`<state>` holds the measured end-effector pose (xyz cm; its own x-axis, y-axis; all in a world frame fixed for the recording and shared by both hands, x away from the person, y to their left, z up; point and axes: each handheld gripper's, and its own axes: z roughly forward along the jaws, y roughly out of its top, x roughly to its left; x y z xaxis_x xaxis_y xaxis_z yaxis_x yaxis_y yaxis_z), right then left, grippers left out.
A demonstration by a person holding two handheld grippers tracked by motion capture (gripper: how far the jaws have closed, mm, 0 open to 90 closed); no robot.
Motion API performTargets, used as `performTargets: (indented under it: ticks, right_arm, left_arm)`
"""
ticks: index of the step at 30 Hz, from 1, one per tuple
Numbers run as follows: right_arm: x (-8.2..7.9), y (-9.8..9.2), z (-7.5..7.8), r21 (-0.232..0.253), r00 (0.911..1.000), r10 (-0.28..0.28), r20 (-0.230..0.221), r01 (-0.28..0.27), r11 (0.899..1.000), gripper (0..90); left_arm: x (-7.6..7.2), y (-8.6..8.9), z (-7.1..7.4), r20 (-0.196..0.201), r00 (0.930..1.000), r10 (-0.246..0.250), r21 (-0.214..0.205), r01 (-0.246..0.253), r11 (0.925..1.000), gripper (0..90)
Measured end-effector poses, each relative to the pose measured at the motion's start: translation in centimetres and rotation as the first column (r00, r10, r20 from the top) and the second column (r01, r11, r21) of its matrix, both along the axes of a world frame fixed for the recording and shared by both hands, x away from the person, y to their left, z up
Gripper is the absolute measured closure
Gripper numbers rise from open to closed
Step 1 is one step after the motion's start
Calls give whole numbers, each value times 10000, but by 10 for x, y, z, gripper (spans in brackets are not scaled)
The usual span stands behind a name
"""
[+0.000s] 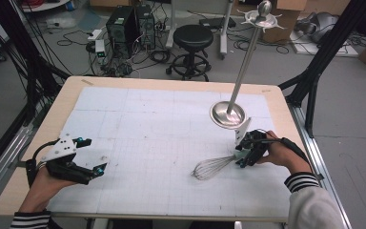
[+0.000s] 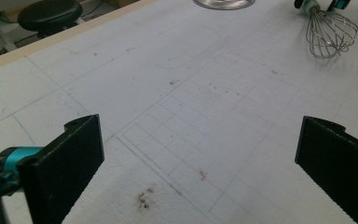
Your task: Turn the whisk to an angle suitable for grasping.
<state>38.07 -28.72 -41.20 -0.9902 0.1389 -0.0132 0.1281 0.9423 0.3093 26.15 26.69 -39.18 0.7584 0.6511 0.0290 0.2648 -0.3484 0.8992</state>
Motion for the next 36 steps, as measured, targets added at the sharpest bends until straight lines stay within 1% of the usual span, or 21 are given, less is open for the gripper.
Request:
performTargets:
  ticks: [2,3,5,6,8,10,11,12,14,15,16,17,21,22,24,25,26,28,31,33,36]
  right_arm:
    - [0,0,0,-64,10000,-38,-15,38,10000,429]
    - [1,1,0,-93,10000,16,85,-15,10000,444]
    - [1,1,1,-105,10000,-44,15,44,9999,497]
    - [1,1,1,-107,10000,12,82,-11,9999,508]
    - [1,2,2,-161,10000,53,28,-53,9999,519]
    - [1,2,2,-183,9995,268,180,-265,9995,529]
    - [-1,3,2,-278,9997,182,138,-178,9995,534]
    - [1,3,2,-203,9989,401,237,-396,9990,539]
    - [-1,4,3,-371,9993,343,122,-338,9987,555]
    - [0,5,3,-369,9983,563,161,-557,9978,565]
    - [-4,6,5,-697,10000,95,-13,-95,9975,581]
    - [-1,7,4,-454,9980,622,91,-617,9971,600]
    - [0,9,6,-549,9984,550,123,-543,9970,659]
    - [-2,9,7,-706,9996,278,-51,-281,9971,669]
    - [-2,9,7,-752,9996,258,-98,-265,9968,688]
    - [1,9,6,-581,9989,475,41,-471,9972,690]
    - [1,9,6,-581,9989,475,41,-471,9972,690]
    - [0,8,7,-626,9995,303,-45,-306,9976,692]
    - [1,8,7,-515,9996,256,-133,-263,9983,692]
    - [0,7,10,-448,9995,66,-302,-80,9990,693]
    - [-1,6,12,-353,9995,29,-299,-39,9994,693]
  left_arm:
    - [0,0,0,-1,10000,-15,-8,15,10000,17]
    - [0,0,0,-3,10000,-14,-6,14,10000,17]
    - [0,0,0,-2,10000,-22,-30,22,10000,17]
    - [0,0,0,-3,10000,-10,-47,10,10000,17]
    - [0,0,1,0,10000,-9,-35,9,10000,17]
    - [0,0,1,-5,10000,-6,-39,6,10000,17]
    - [0,0,0,-4,10000,-23,-39,23,10000,17]
    - [0,0,0,-6,10000,-21,-55,21,10000,17]
    - [0,0,0,-6,10000,-15,-44,15,10000,17]
    - [0,0,0,-5,10000,-11,-47,11,10000,17]
    - [0,0,1,7,10000,-17,-35,17,10000,17]
    - [0,0,1,11,10000,-17,-61,17,10000,17]
    - [-1,0,1,32,10000,-17,-63,18,10000,17]
    - [-1,0,1,32,10000,-27,-67,27,10000,17]
    - [0,1,1,35,10000,-23,-69,24,10000,17]
    - [0,0,1,29,10000,-14,-75,14,10000,17]
    - [0,0,1,29,10000,-14,-75,14,10000,17]
    - [0,0,1,19,10000,-14,-61,14,10000,17]
    - [-1,0,1,25,10000,-31,-74,31,10000,17]
    - [-1,0,1,24,10000,-31,-73,31,10000,17]
    - [0,0,1,27,10000,-37,-62,37,10000,17]
